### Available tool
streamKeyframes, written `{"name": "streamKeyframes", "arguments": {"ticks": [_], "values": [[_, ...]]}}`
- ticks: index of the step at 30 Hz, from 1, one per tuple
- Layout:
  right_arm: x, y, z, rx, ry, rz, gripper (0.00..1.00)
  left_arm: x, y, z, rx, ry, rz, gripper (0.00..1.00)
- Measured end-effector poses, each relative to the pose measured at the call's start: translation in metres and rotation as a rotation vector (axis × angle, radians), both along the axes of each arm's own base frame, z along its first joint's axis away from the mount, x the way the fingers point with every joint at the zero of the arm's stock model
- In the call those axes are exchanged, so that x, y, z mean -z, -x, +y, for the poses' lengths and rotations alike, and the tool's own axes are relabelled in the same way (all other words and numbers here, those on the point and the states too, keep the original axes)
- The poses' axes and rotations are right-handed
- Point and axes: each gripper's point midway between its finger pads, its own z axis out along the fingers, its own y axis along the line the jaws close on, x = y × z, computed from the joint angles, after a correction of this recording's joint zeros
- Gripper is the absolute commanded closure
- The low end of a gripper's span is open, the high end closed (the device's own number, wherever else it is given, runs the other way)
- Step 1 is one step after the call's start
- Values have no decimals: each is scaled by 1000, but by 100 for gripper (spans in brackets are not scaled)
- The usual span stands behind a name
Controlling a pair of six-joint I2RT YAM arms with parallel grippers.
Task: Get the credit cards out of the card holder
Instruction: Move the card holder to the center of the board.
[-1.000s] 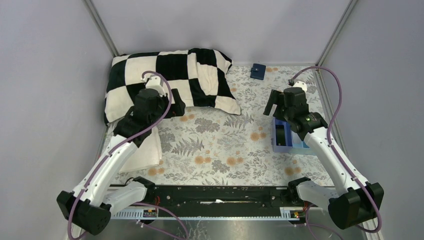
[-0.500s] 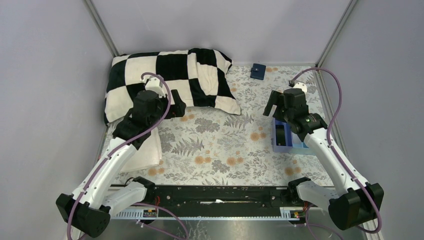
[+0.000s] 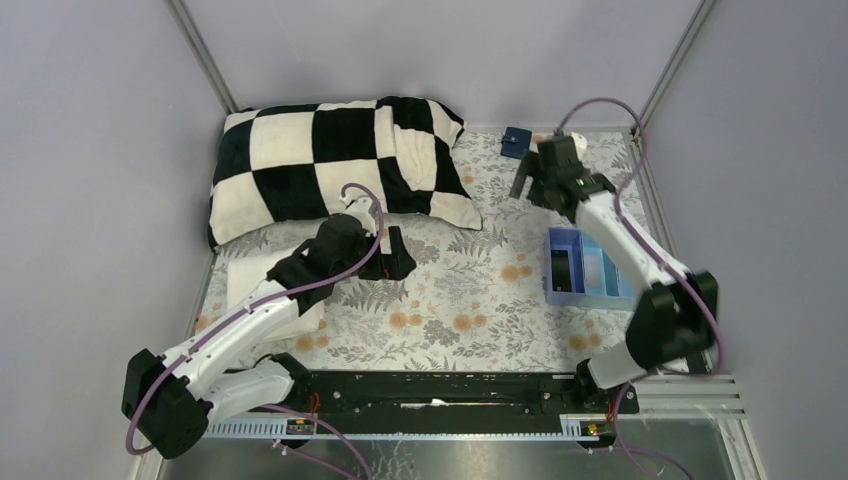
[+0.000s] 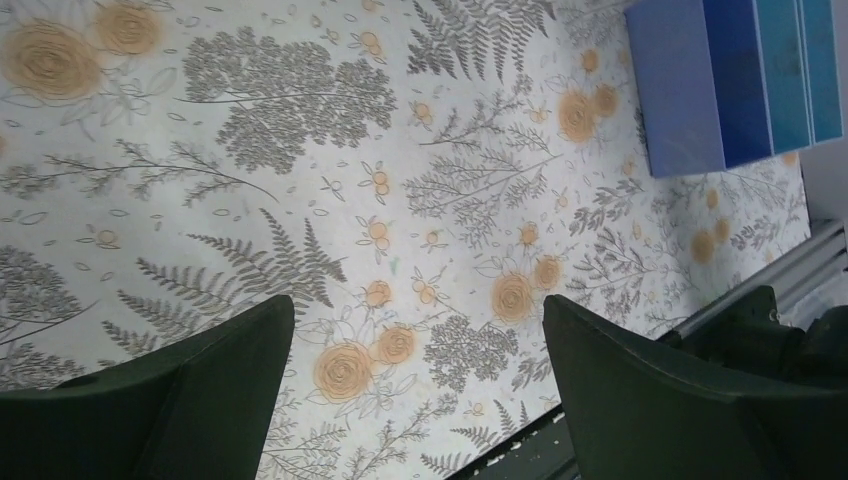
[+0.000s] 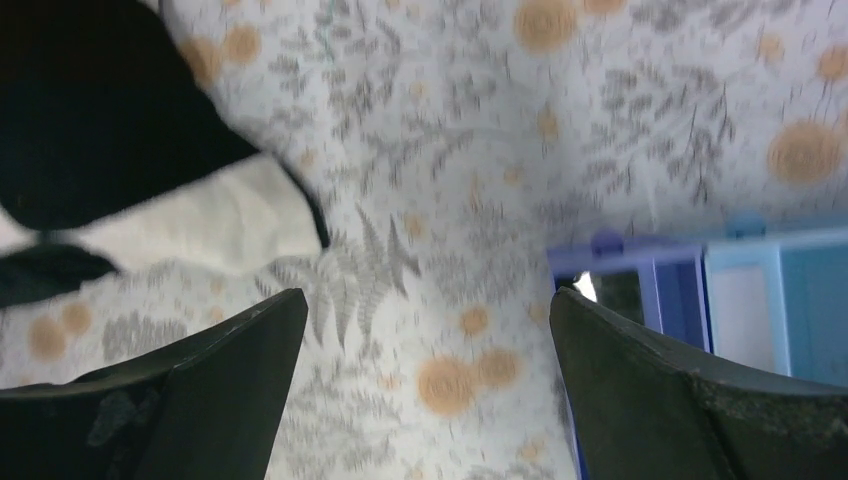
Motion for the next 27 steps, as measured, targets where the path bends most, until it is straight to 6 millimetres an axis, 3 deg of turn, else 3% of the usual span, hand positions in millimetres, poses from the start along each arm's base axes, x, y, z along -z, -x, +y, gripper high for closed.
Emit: {"name": "streamKeyframes", "arguments": {"ticks": [3, 9, 13, 16, 22, 27], "values": [[-3, -48, 3, 21, 66, 20, 0, 4, 7, -7, 27, -3, 12, 1], [-3, -154, 18, 39, 119, -3, 0, -5, 0, 3, -25, -41, -17, 1], [22, -195, 15, 46, 115, 19, 0, -25, -6, 2, -43, -28, -49, 1], [39, -226, 9, 58, 104, 16, 0, -28, -7, 2, -48, -22, -57, 1], [74, -248, -6, 66, 120, 30, 0, -32, -8, 5, -62, -21, -74, 1], [88, -265, -4, 54, 125, -2, 0, -33, -10, 7, -74, -28, -82, 1]]}}
